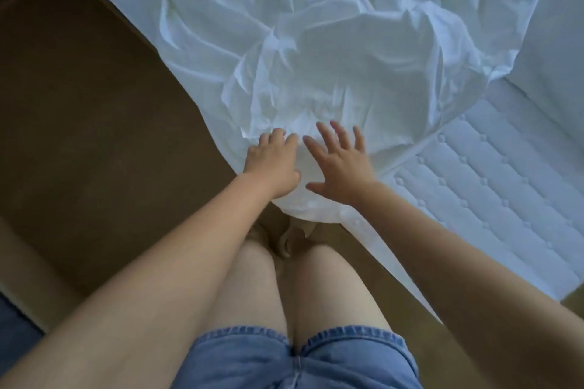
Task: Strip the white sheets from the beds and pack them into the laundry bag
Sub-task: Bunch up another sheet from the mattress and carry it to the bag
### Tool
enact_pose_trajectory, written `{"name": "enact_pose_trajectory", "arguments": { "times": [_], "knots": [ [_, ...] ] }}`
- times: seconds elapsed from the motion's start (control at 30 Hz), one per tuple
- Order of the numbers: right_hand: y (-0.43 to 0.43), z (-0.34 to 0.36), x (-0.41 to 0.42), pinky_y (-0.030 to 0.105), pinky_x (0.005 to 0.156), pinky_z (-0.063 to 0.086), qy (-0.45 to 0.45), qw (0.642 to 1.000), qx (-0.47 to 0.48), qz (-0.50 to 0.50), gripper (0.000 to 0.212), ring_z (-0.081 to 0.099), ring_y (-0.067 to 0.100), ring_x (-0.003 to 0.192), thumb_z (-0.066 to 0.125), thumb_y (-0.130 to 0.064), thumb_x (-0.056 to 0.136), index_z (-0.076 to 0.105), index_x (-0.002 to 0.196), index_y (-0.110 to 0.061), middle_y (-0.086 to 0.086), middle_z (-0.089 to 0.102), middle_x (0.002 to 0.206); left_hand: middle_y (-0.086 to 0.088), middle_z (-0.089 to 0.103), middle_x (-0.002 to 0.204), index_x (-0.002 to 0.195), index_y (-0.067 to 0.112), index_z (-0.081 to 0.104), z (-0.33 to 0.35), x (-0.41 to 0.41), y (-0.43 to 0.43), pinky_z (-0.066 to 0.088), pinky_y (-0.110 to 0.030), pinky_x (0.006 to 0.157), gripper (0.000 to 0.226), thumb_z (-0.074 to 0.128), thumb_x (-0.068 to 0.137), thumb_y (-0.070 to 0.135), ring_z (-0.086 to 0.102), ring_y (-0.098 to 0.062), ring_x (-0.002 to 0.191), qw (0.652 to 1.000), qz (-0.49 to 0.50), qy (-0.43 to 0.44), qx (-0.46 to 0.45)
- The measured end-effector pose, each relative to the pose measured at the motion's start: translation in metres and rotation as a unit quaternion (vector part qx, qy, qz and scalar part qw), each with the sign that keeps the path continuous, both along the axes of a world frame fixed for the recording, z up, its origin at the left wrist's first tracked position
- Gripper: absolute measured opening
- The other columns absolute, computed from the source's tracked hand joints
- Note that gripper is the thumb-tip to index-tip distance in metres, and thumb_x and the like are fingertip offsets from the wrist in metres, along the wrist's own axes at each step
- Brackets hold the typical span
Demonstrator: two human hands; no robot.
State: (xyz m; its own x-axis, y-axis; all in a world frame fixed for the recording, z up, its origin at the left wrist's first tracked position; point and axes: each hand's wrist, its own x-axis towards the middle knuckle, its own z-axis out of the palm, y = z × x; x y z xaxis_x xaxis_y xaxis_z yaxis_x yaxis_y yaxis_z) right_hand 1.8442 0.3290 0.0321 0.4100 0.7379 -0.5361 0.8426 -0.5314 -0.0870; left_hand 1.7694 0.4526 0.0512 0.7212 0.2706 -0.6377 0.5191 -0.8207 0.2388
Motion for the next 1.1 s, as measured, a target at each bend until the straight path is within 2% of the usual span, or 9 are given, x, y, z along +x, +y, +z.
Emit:
{"name": "enact_pose_trajectory", "arguments": {
  "times": [0.2,0.3,0.37,0.47,0.6,0.73,0.83,1.0,1.1],
  "knots": [
    [0.037,-0.078,0.043,0.069,0.106,-0.006,-0.052,0.990,-0.098,0.089,0.125,-0.027,0.038,0.140,0.064,-0.065,0.074,-0.040,0.136,-0.030,0.014,-0.034,0.152,-0.010,-0.011,0.160,0.151,0.009,-0.013,-0.068,0.027,0.032,0.007,-0.043,0.117,0.090,0.049,0.094,0.041,-0.007,-0.028,0.147,0.998,-0.015,0.041,-0.038],
    [0.047,-0.094,0.050,0.071,0.103,0.020,-0.037,0.989,-0.092,0.106,0.097,0.016,0.043,0.143,0.068,-0.055,0.075,0.016,0.152,-0.030,0.024,0.012,0.157,-0.009,-0.022,0.158,0.148,0.010,-0.023,-0.083,0.022,0.045,-0.002,-0.047,0.117,0.106,0.052,0.089,0.055,-0.017,-0.026,0.146,0.995,-0.051,0.061,-0.058],
    [0.042,-0.101,0.052,0.063,0.086,0.045,-0.045,0.990,-0.043,0.126,0.064,0.061,0.038,0.111,0.082,-0.037,0.055,0.067,0.115,-0.019,0.022,0.063,0.120,-0.009,-0.030,0.155,0.144,0.011,-0.031,-0.086,0.018,0.049,-0.008,-0.051,0.115,0.122,0.057,0.080,0.065,-0.026,-0.026,0.144,0.992,-0.093,0.065,-0.053],
    [0.048,-0.088,0.057,0.041,0.072,0.050,-0.003,0.992,0.126,0.012,0.021,0.067,0.032,0.068,0.074,-0.020,0.059,0.066,0.076,-0.010,0.013,0.067,0.071,-0.009,-0.036,0.153,0.134,0.014,-0.042,-0.089,0.017,0.055,-0.010,-0.053,0.114,0.135,0.065,0.071,0.067,-0.031,-0.026,0.141,0.990,-0.113,0.052,-0.072],
    [0.070,-0.040,0.074,0.038,0.064,0.037,0.139,0.947,0.128,-0.261,0.022,0.059,0.033,0.080,0.050,-0.036,0.075,0.058,0.075,-0.015,0.010,0.064,0.078,-0.010,0.013,0.159,0.152,0.018,-0.010,-0.079,0.043,0.073,0.015,-0.046,0.116,0.122,0.060,0.065,0.067,0.014,-0.025,0.146,0.980,-0.032,-0.092,-0.173],
    [0.078,-0.019,0.084,0.035,0.072,0.047,0.258,0.830,0.185,-0.459,0.034,0.059,0.019,0.077,0.056,-0.036,0.064,0.064,0.093,-0.020,-0.002,0.061,0.078,-0.011,0.065,0.112,0.135,0.018,0.042,-0.065,0.062,0.087,0.043,-0.037,0.078,0.081,0.059,0.070,0.062,0.058,-0.035,0.102,0.975,-0.035,-0.114,-0.186],
    [0.074,-0.017,0.057,0.028,0.090,0.038,0.122,0.885,0.255,-0.371,0.065,0.055,0.025,0.106,0.063,-0.036,0.080,0.042,0.138,-0.015,0.009,0.059,0.114,-0.004,0.069,0.102,0.118,0.019,0.061,-0.071,0.057,0.096,0.047,-0.035,0.080,0.045,0.070,0.081,0.042,0.062,-0.026,0.097,0.959,0.091,-0.051,-0.264],
    [0.046,-0.039,0.014,0.057,0.112,0.008,-0.034,0.975,0.210,-0.059,0.107,0.021,0.035,0.139,0.062,-0.075,0.058,0.022,0.146,-0.028,0.015,0.023,0.149,-0.008,0.072,0.105,0.112,0.019,0.068,-0.071,0.071,0.123,0.053,-0.044,0.092,0.036,0.070,0.081,0.036,0.068,-0.028,0.099,0.809,0.278,0.111,-0.505],
    [0.052,-0.054,0.030,0.057,0.111,0.004,-0.128,0.968,0.217,0.007,0.105,0.018,0.037,0.139,0.075,-0.056,0.062,0.017,0.146,-0.030,0.022,0.021,0.149,-0.010,0.072,0.105,0.110,0.018,0.067,-0.064,0.081,0.136,0.056,-0.039,0.084,0.036,0.067,0.083,0.042,0.070,-0.025,0.094,0.763,0.281,0.191,-0.550]
  ]
}}
